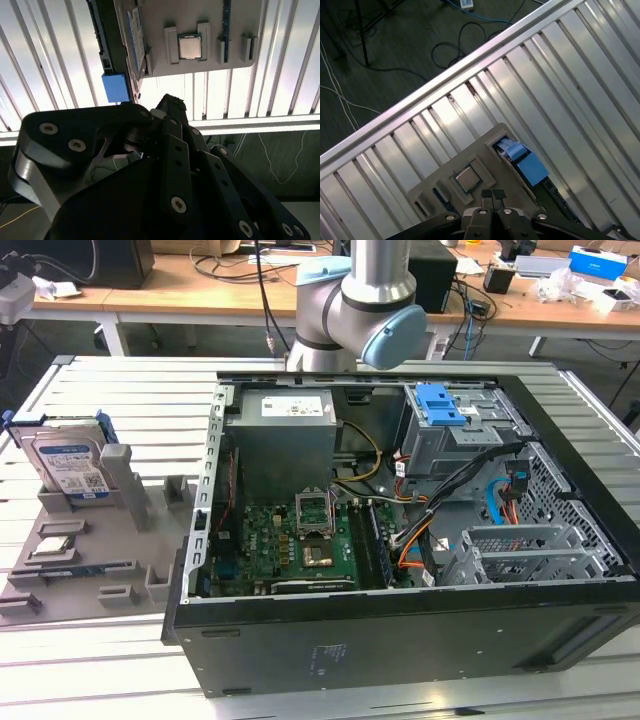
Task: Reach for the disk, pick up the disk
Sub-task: 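Pick up the disk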
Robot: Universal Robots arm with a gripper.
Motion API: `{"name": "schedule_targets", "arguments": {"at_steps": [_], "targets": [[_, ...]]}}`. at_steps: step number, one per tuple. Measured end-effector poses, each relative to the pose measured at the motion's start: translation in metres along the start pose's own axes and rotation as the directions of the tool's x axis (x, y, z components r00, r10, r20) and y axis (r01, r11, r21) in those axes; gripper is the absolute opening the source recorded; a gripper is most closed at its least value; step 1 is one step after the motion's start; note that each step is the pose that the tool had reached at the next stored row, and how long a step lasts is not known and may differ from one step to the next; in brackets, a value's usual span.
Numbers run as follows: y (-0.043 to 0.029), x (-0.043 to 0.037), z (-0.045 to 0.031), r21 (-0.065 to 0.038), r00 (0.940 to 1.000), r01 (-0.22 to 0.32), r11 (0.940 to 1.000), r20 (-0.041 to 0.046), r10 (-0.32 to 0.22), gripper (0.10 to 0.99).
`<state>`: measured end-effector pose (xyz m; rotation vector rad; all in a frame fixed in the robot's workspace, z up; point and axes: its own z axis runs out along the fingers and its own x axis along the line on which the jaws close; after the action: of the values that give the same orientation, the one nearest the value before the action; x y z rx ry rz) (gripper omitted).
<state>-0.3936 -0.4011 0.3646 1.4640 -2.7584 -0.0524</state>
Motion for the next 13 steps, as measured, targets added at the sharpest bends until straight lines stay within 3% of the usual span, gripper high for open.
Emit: {"name": "schedule_targets", "arguments": {"at_steps": [13], "targets": [[0.0000, 0.0000, 0.0000, 0.000, 0.9971, 0.075, 0.9971, -0.0029, -0.075, 0.106]]}}
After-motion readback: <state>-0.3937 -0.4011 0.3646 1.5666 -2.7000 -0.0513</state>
